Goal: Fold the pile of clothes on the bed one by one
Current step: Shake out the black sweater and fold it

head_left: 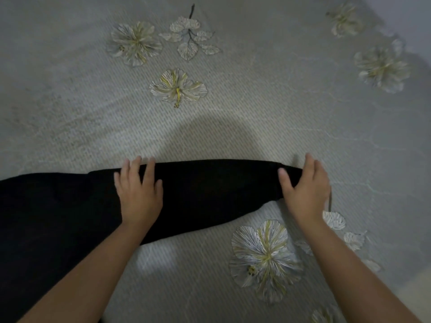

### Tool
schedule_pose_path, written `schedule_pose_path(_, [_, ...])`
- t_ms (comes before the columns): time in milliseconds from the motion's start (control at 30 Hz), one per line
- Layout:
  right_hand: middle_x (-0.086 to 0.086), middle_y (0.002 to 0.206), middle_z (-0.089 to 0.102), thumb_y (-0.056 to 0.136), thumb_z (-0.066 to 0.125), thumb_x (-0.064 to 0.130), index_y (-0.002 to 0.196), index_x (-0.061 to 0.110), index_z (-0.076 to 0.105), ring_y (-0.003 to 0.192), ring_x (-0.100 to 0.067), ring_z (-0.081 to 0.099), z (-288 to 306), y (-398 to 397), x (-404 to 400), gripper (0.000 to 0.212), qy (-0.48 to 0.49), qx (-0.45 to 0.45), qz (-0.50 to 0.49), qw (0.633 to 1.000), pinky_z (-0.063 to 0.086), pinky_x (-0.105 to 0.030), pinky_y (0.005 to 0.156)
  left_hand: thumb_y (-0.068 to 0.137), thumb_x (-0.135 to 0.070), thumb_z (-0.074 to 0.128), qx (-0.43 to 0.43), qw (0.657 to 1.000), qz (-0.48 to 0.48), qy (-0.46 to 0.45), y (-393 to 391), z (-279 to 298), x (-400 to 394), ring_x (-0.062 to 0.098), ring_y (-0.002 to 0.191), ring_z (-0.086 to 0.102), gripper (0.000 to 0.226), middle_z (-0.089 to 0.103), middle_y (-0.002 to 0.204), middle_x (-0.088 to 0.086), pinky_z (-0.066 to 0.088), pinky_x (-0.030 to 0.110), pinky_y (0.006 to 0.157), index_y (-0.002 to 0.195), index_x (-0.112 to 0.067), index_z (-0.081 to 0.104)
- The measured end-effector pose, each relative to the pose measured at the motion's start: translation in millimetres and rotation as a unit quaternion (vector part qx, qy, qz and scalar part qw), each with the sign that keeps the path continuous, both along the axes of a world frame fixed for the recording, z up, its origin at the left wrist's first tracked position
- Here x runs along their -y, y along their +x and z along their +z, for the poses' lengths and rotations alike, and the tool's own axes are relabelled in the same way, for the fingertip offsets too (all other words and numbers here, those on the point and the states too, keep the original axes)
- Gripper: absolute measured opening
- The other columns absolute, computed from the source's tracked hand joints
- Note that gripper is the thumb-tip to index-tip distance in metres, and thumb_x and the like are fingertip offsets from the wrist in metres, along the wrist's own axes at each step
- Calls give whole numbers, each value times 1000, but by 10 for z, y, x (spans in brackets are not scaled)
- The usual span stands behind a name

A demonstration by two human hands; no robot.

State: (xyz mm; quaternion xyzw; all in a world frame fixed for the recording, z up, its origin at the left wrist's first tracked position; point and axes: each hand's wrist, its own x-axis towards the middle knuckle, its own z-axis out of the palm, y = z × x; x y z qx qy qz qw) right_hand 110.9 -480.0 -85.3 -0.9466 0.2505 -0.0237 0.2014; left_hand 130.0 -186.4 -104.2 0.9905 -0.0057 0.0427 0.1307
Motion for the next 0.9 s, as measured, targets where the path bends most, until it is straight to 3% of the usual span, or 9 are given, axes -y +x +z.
schedule_pose_path(100, [-24, 144, 27, 85, 53, 47, 144, 13, 24, 133, -36, 25, -104, -179, -199, 73, 21, -60, -28, 998, 21, -51, 108, 90, -49, 27, -86, 996, -16, 22, -415, -50, 85, 53, 124, 35, 63, 43, 132, 32, 20, 63, 99, 128, -3, 50])
schedule_pose_path(167, [-23, 137, 36, 84, 55, 46, 143, 17, 27, 127, -35, 32, -142, -135, -270, 71, 20, -53, -51, 997, 23, -48, 103, 84, -67, 1, -165, 986, 18, 26, -595, -122, 70, 45, 135, 21, 84, 31, 144, 24, 8, 56, 107, 136, -14, 40])
schedule_pose_path(233, [-23, 121, 47, 84, 61, 36, 140, 17, 34, 113, -34, 41, -159, -55, -316, 65, 43, -12, -45, 998, 30, -41, 96, 86, -63, 9, -178, 983, 36, 29, -639, -196, 51, 39, 139, 12, 73, 23, 149, 18, 2, 52, 110, 139, -19, 35])
schedule_pose_path(333, [-20, 113, 48, 84, 63, 15, 135, 15, 42, 96, -18, 45, -137, -49, -319, 55, 124, 61, -2, 990, 33, -23, 84, 89, -53, 32, -186, 981, 34, 31, -629, -228, 37, 36, 140, 9, 60, 20, 151, 16, 2, 52, 110, 140, -21, 33])
schedule_pose_path(433, [-18, 118, 43, 82, 66, 13, 135, 15, 42, 99, -15, 43, -116, -179, -218, 58, 147, 61, -25, 987, 30, -18, 88, 85, -64, 5, -186, 982, 27, 36, -640, -221, 9, 36, 140, 8, 74, 18, 152, 15, -1, 51, 110, 141, -23, 29])
schedule_pose_path(533, [-19, 123, 38, 80, 68, 20, 137, 11, 37, 101, -23, 46, -149, -296, -186, 66, 151, 9, -74, 986, 30, -22, 86, 66, -73, -28, -190, 981, 10, 33, -642, -196, 0, 32, 141, -2, 97, 7, 154, 11, -9, 47, 110, 142, -30, 11])
schedule_pose_path(667, [-22, 128, 37, 84, 65, 20, 140, 10, 33, 109, -31, 47, -32, -210, -308, 65, 139, 17, -68, 988, 33, -23, 89, 66, -73, -19, -197, 980, 0, 9, -663, -92, -158, 25, 142, -7, 87, 1, 155, 9, -11, 47, 110, 140, -34, 1])
schedule_pose_path(833, [-23, 125, 44, 82, 66, 14, 135, 9, 41, 115, -32, 46, 350, -186, -1079, 59, 155, 126, 28, 979, 21, -7, 89, 78, -60, 9, -159, 985, 69, -17, -1023, 157, -903, 34, 141, 10, 78, 19, 151, 18, 4, 53, 111, 142, -19, 28])
schedule_pose_path(900, [-26, 123, 45, 79, 69, 13, 133, 6, 44, 115, -36, 46, 500, -253, -1658, 59, 173, 143, 107, 969, 23, -9, 90, 87, -57, 28, -151, 983, 106, -6, -1292, 213, -1349, 39, 138, 18, 68, 27, 147, 23, 13, 59, 107, 139, -13, 36])
